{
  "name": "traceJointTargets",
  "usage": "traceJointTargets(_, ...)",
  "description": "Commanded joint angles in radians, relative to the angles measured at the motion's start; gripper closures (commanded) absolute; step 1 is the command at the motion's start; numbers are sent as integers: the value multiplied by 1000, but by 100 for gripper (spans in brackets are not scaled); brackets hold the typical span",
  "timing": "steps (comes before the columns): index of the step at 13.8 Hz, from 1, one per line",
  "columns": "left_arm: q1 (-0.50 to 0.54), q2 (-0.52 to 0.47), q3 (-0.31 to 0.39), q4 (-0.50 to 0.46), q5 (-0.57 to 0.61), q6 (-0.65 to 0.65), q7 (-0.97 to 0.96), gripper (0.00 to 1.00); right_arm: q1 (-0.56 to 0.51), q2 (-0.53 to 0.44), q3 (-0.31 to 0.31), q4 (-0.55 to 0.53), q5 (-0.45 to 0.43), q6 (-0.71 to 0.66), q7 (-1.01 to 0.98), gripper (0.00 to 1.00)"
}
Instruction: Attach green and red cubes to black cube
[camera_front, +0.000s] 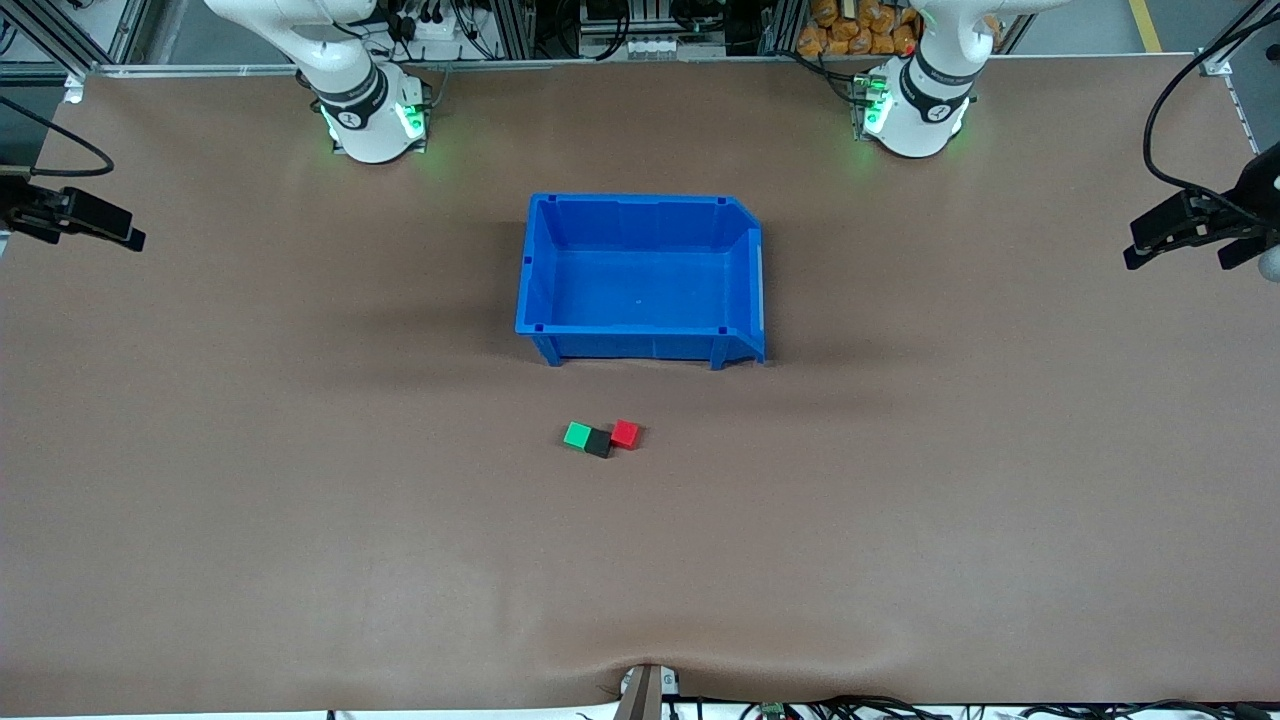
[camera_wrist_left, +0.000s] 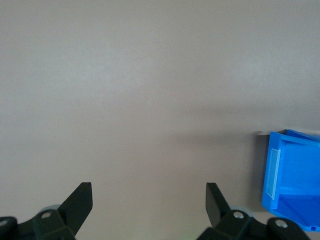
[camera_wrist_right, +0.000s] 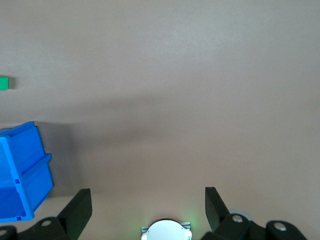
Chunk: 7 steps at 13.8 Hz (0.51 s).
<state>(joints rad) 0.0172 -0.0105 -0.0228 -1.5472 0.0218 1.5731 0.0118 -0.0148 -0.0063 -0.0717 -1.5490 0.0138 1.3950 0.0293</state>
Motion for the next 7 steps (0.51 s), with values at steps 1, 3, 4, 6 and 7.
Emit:
traceJointTargets(1,-3,7,-3,24,9,-21,-12,0,-5,-1,9,6,1,-13,0,0)
traceJointTargets(3,-3,7,-3,24,10,-21,-13,0,-7,-1,9,7,1,-13,1,0)
traceJointTargets(4,-3,6,-3,22,9,-21,-13,0,-5,-1,9,6,1,-13,0,0)
traceJointTargets(6,-5,4,-5,22,9,-22,-13,0,-4,-1,9,6,1,-13,1,0)
traceJointTargets(7,-3,3,-9,22,9,-33,-13,0,-4,-1,9,4,3,-13,1,0)
